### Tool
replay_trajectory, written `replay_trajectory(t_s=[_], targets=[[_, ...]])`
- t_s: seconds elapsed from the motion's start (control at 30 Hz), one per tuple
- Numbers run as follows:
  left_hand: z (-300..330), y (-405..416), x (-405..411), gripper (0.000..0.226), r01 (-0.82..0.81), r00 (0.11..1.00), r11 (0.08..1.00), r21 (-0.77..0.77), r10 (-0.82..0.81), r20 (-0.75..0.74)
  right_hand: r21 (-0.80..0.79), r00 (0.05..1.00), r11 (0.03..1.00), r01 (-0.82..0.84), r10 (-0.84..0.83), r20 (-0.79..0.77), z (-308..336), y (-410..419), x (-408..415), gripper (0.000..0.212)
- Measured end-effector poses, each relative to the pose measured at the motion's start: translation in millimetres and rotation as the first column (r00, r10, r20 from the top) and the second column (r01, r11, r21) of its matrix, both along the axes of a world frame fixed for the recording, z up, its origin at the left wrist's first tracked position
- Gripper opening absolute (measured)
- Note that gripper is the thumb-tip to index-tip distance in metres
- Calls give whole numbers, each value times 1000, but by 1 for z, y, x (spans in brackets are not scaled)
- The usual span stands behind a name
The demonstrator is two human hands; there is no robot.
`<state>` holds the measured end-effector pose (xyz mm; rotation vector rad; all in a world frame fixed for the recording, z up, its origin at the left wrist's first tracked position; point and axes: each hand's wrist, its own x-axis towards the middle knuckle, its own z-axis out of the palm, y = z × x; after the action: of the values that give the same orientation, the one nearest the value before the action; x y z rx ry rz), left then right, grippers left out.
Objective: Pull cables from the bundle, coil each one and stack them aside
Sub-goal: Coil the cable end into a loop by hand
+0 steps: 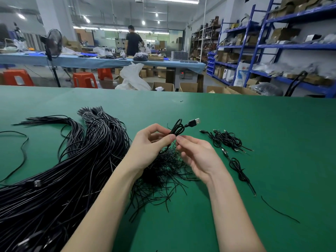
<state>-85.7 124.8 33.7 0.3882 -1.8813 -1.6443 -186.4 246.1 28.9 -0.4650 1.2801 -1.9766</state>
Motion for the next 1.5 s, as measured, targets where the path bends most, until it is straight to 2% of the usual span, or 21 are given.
replay_trajectory(t_s=[0.07, 0.1, 0.13, 0.2, 0.23, 0.27, 0.3, 0.33, 0.37, 0.4, 0.43, 0.47, 0.53, 0.73, 0.93, 1.07, 1.17, 1.27, 1.37, 1.43, 1.5], targets=[[1, 3, -3, 11, -85, 996, 995, 46, 84, 32, 21, 945, 981, 193, -180, -274, -3, -8, 3, 5], [2, 4, -5, 11, -122, 991, 987, 106, 116, 59, -6, 865, 959, 283, -258, -431, -5, -10, 5, 8], [4, 5, -6, 11, -134, 989, 972, 191, 118, 93, -58, 733, 930, 362, -323, -598, -9, -12, 6, 10], [7, 6, -8, 7, -72, 992, 916, 396, 22, 128, -222, 345, 873, 435, -389, -854, -16, -13, 6, 12], [7, 7, -8, 5, -25, 993, 877, 479, -35, 115, -293, 176, 852, 435, -399, -900, -20, -14, 6, 11], [7, 7, -8, 4, 6, 994, 854, 521, -64, 92, -331, 93, 838, 434, -407, -909, -22, -14, 6, 9], [6, 5, -7, 3, 14, 996, 855, 518, -60, 72, -329, 111, 838, 434, -413, -904, -23, -16, 6, 8], [5, 2, -6, 4, 6, 998, 874, 487, -37, 54, -284, 238, 854, 436, -414, -879, -22, -16, 7, 8], [3, 0, -5, 6, -6, 999, 897, 441, -10, 35, -208, 461, 886, 414, -401, -791, -18, -16, 9, 8], [3, -2, -4, 9, -14, 1000, 920, 392, 9, 15, -131, 707, 929, 346, -350, -614, -12, -16, 11, 11], [3, -3, -2, 11, -15, 1000, 939, 344, 16, -1, -66, 883, 965, 254, -259, -390, -7, -15, 13, 17], [3, -4, -2, 12, -9, 1000, 952, 305, 14, -16, -7, 963, 985, 171, -168, -209, -3, -14, 13, 23], [1, -2, -2, 12, 13, 999, 966, 256, -1, -45, 80, 999, 996, 38, -37, -25, 1, -11, 11, 29], [-1, 0, -3, 12, 44, 998, 986, 159, -36, -52, 29, 965, 986, -164, 155, 211, 8, 1, 8, 21], [2, -4, 2, 16, 73, 997, 994, 84, -72, -17, -51, 949, 975, -215, 221, 224, 9, 6, 4, 18], [3, -4, 4, 21, 90, 996, 991, 98, -90, 2, -71, 939, 965, -253, 262, 221, 6, 8, 1, 15], [5, -4, 6, 24, 128, 991, 982, 139, -130, 8, -36, 974, 978, -203, 206, 97, 6, 7, 1, 19], [12, -5, 8, 21, 148, 987, 963, 226, -159, 31, 45, 967, 994, -104, 111, -228, 6, 8, 0, 16], [16, -4, 7, 12, 85, 981, 960, 266, -128, 149, 160, 809, 984, 72, 36, -586, 10, 13, -3, 9], [15, -1, 3, 12, 11, 978, 973, 231, -58, 199, 210, 565, 931, 298, 5, -825, 10, 12, -7, 16], [12, 1, 0, 12, -55, 982, 974, 221, 12, 189, 153, 307, 871, 467, 2, -952, 6, 7, -4, 17]])
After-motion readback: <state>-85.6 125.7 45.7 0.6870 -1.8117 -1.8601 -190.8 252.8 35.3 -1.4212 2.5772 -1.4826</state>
